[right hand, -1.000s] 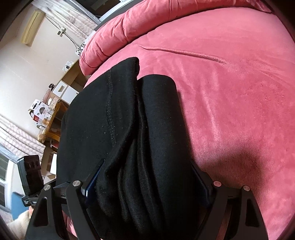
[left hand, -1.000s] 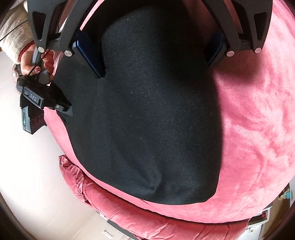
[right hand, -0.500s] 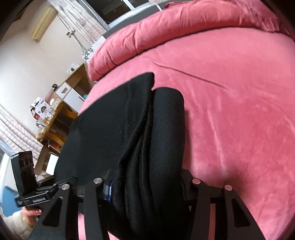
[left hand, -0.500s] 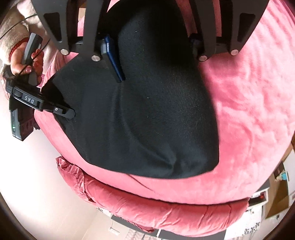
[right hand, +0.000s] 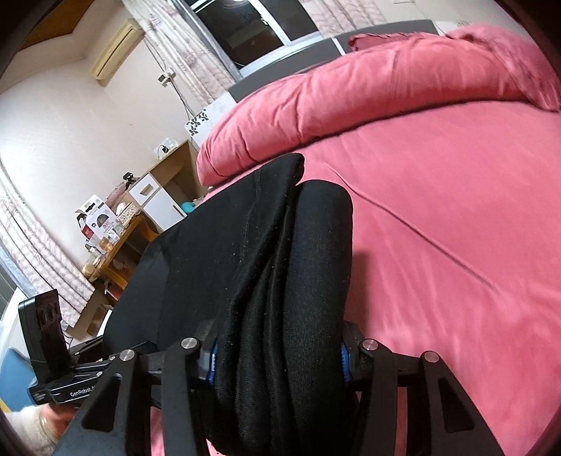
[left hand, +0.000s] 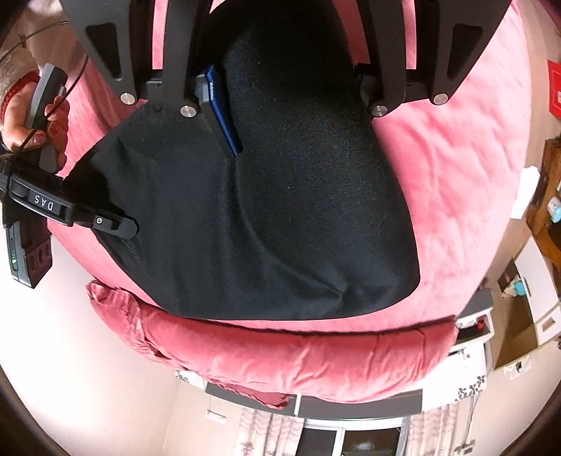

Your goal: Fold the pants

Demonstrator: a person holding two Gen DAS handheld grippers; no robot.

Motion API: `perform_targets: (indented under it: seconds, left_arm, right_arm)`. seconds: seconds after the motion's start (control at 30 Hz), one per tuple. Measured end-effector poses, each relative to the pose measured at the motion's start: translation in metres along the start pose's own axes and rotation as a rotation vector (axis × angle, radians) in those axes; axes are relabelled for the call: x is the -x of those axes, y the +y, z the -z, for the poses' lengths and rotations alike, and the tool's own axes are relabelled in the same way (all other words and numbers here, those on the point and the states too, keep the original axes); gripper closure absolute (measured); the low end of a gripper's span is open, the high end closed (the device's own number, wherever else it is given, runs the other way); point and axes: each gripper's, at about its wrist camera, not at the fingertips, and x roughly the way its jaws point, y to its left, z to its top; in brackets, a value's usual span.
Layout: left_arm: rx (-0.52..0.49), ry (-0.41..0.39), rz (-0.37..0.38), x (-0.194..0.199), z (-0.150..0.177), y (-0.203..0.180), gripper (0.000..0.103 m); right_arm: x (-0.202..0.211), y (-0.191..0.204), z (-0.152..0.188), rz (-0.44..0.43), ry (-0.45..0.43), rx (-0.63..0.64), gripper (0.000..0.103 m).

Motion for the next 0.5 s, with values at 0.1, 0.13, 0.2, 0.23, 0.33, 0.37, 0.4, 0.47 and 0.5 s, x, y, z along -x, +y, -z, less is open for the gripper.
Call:
perform_targets:
  seconds: [0.1,0.13,0.2,0.23,0.33,0.37,0.4,0.47,0.5]
  left_arm:
    - [0.003,-0.009,-0.022,-0.014,-0.02,0.014,0.049]
    - [0.003,-0.01,-0.028,-0.018,-0.024,0.018,0.049]
    - [-0.004,-0.015,-0.038,-0.027,-0.031,0.029,0.049]
    - [-0.005,-0.013,-0.04,-0.034,-0.035,0.028,0.049]
    - [-0.01,0.02,-0.039,-0.053,-0.037,0.042,0.049]
    - [-0.012,0.037,-0.044,-0.061,-0.035,0.044,0.048]
    - [-0.01,0.039,-0.046,-0.068,-0.034,0.046,0.047]
    - [0.002,0.014,-0.029,-0.071,-0.03,0.05,0.043]
    - [0.007,0.005,-0.022,-0.073,-0.027,0.052,0.041]
  right_arm:
    - [-0.019,0.003,-0.017,0.0,-0.009,0.015,0.054]
    - [-0.024,0.002,-0.021,-0.001,-0.011,0.015,0.054]
    - [-0.035,0.0,-0.028,0.0,-0.016,0.018,0.054]
    - [-0.04,-0.003,-0.03,0.0,-0.017,0.017,0.054]
    - [-0.062,-0.015,-0.032,0.014,0.008,-0.004,0.054]
    - [-0.069,-0.021,-0.031,0.029,0.026,-0.011,0.053]
    - [-0.076,-0.028,-0.027,0.043,0.042,-0.017,0.053]
    - [-0.082,-0.039,-0.021,0.042,0.044,-0.031,0.046]
    - [-0.082,-0.043,-0.018,0.037,0.037,-0.042,0.044]
